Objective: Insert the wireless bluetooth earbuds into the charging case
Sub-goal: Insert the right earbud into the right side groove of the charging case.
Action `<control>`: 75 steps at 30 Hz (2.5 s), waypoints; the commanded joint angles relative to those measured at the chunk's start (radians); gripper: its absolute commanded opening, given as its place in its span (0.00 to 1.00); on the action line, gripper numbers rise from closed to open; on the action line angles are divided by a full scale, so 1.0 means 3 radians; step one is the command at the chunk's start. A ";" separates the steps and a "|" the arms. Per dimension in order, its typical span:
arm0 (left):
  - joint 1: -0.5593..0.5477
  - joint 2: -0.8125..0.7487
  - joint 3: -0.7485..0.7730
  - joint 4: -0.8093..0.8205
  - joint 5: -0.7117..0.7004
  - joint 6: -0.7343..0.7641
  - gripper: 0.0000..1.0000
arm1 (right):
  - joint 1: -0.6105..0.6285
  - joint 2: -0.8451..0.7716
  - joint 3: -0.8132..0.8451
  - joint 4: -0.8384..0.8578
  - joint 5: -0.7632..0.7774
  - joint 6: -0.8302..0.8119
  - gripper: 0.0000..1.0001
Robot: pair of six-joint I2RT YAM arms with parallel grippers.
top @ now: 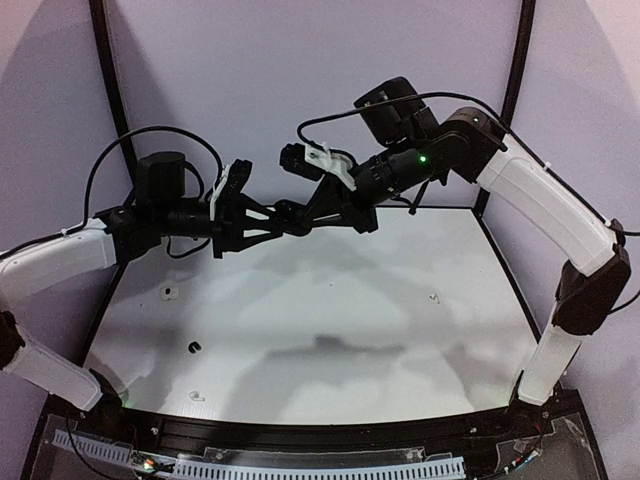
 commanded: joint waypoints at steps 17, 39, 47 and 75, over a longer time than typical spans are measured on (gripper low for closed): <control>-0.0017 -0.0009 -0.0003 0.0181 0.0282 -0.0269 0.01 | 0.0039 0.0255 0.0255 -0.0142 0.0352 -0.0115 0.00; -0.0017 -0.0037 -0.0069 0.0445 0.0214 -0.0459 0.01 | 0.0070 0.0377 0.0376 -0.0291 0.0425 -0.0166 0.13; -0.0014 -0.0042 -0.0106 0.0514 0.0237 -0.0527 0.01 | 0.0069 0.0397 0.0431 -0.0288 0.0482 -0.0176 0.16; -0.0012 -0.0088 -0.0303 0.1113 0.0219 -0.1243 0.01 | 0.0072 0.0380 0.0509 -0.0330 0.0498 -0.0167 0.20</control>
